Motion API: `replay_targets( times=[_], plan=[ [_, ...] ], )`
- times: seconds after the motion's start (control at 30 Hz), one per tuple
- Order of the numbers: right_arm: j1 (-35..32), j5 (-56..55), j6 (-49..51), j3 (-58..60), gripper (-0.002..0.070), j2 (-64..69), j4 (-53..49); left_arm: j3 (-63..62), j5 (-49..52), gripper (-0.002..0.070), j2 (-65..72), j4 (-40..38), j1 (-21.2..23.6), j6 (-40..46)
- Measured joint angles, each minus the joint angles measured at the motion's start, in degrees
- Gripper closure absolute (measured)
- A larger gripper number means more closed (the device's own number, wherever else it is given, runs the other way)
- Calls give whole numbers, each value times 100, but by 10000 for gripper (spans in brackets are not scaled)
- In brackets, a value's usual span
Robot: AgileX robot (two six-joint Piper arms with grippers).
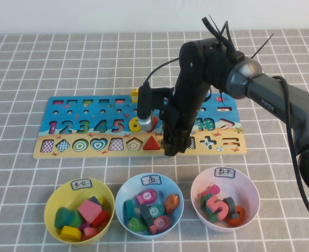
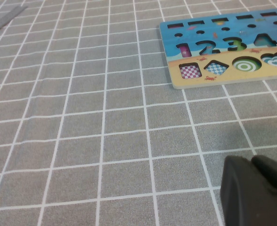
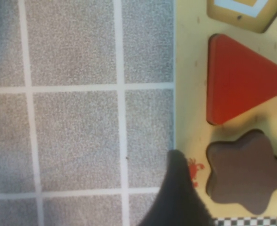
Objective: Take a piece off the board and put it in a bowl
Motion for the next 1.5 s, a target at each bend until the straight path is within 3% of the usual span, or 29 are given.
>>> replay_targets(
  times=[0.3,1.5],
  plan=[
    [0,-17,0,0,274,0,-20,0,0,675,0,0,0,0],
    [-20,-145,18,-19,229,9,-20,0,0,676,0,0,0,0]
  ],
)
